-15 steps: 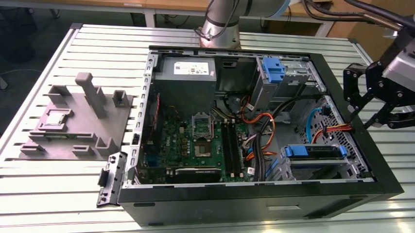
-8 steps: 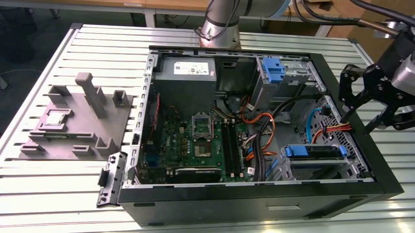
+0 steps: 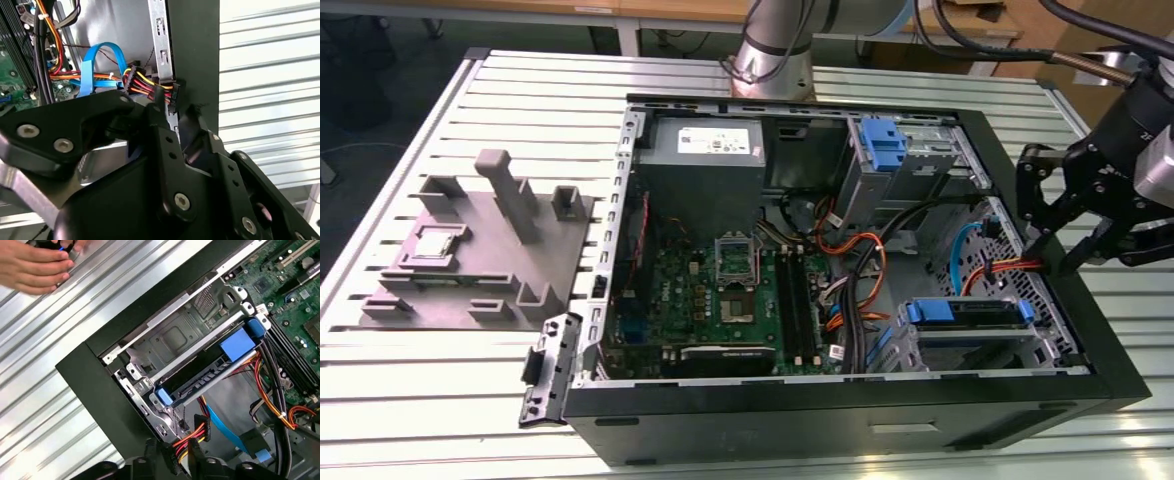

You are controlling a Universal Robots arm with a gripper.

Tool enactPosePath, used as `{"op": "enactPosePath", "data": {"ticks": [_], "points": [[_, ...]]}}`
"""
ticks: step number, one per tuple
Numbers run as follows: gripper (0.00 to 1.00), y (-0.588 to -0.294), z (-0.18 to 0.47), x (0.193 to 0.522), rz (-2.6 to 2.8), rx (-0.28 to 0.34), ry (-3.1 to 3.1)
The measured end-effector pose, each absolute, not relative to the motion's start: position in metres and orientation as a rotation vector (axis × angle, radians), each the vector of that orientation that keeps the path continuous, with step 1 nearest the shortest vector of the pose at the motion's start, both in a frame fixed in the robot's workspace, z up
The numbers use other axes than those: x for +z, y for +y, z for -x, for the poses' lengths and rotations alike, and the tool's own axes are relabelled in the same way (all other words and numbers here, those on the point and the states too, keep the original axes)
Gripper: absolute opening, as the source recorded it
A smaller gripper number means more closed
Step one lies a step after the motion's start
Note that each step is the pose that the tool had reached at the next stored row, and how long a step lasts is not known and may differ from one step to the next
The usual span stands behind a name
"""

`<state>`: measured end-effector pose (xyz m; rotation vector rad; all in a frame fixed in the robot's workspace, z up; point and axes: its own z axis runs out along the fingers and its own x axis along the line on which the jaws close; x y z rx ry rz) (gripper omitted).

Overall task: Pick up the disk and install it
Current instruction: 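Insert the first disk wire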

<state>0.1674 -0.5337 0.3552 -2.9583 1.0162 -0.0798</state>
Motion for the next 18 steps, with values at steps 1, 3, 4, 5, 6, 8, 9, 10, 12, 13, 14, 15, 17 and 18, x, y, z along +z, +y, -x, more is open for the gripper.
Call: {"op": "enactPosePath", "data": {"ticks": [1,3,4,5,6,8,9,10,12,13,14,15,17,18], "points": [[0.37,-0.5337,-0.1678,0.3545,2.961,-0.080,1.007],[0.37,-0.5337,-0.1683,0.3534,2.968,-0.080,0.987],[0.37,-0.5337,-0.1686,0.3530,2.971,-0.080,0.976],[0.37,-0.5337,-0.1688,0.3527,2.974,-0.080,0.967],[0.36,-0.5337,-0.1692,0.3526,2.976,-0.080,0.958],[0.36,-0.5336,-0.1693,0.3525,2.977,-0.080,0.955],[0.29,-0.5337,-0.1693,0.3525,2.977,-0.080,0.955],[0.29,-0.5337,-0.1693,0.3529,2.977,-0.080,0.955],[0.27,-0.5337,-0.1694,0.3544,2.977,-0.080,0.955],[0.27,-0.5337,-0.1694,0.3549,2.977,-0.080,0.955],[0.27,-0.5337,-0.1694,0.3549,2.977,-0.079,0.955],[0.20,-0.5337,-0.1694,0.3549,2.976,-0.079,0.955],[0.20,-0.5337,-0.1694,0.3553,2.977,-0.080,0.955],[0.20,-0.5337,-0.1694,0.3552,2.977,-0.080,0.955]]}}
